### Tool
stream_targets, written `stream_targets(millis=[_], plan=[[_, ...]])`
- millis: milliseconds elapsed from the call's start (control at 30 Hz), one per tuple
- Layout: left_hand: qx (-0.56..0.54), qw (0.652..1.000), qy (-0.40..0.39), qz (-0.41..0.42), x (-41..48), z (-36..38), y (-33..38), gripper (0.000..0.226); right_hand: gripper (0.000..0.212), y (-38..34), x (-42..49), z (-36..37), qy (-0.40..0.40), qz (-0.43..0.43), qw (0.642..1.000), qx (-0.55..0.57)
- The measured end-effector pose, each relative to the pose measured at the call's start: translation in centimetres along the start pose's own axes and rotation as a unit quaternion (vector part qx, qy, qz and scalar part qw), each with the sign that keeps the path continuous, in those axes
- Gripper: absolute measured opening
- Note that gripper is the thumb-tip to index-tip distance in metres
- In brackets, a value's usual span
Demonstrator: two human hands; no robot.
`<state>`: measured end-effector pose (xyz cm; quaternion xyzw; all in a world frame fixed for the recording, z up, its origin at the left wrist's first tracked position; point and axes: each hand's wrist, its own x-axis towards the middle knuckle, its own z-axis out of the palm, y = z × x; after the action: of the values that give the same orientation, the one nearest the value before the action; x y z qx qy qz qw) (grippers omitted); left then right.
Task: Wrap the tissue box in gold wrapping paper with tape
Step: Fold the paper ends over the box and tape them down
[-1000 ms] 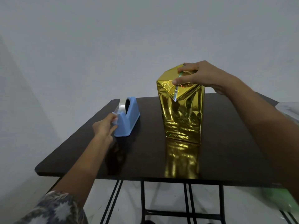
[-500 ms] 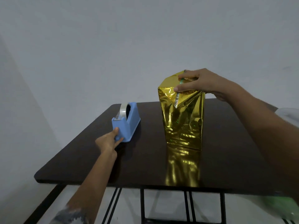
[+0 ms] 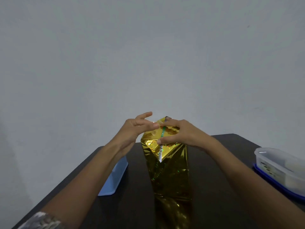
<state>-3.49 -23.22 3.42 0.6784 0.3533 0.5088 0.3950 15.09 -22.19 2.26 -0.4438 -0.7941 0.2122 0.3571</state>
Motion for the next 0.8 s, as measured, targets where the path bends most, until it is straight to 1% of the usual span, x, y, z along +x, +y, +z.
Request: stream_targets(millis=[100,133,233,333,433,500,667,800], plan=[[0.015,1.0,-0.018,-0.021,1.0,0.1,-0.6,0.018,0.088,-0.1,-0.1,0.1,0.001,0.002,1.0,-0.003],[0.017,0.999,-0.024,-0.025,1.2,0.0,-0.9,0.018,0.089,-0.1,0.0,0.1,0.002,0.002,1.0,-0.007],[0.005,0.999,-0.025,-0.029,1.4,0.0,-1.5,0.019,0.078,0.0,0.0,0.0,0.008,-0.003,1.0,-0.004],[-0.017,0.999,-0.021,-0.03,1.5,0.2,-1.8,0.02,0.078,0.0,0.0,0.1,0.007,0.001,1.0,-0.007],[-0.014,0.999,-0.03,-0.024,1.7,0.3,-2.1,0.024,0.079,-0.1,0.0,0.1,0.006,0.004,1.0,0.0],[-0.005,0.999,-0.032,-0.02,1.9,0.2,-2.2,0.024,0.077,-0.2,-0.1,0.0,0.005,0.004,1.0,-0.003],[0.041,0.999,-0.031,0.001,1.8,0.1,-2.0,0.011,0.075,-0.2,-0.2,0.0,0.0,-0.001,1.0,-0.007],[0.083,0.996,-0.031,0.012,1.7,0.1,-1.7,0.012,0.076,-0.1,-0.2,0.2,0.002,-0.004,1.0,-0.004]])
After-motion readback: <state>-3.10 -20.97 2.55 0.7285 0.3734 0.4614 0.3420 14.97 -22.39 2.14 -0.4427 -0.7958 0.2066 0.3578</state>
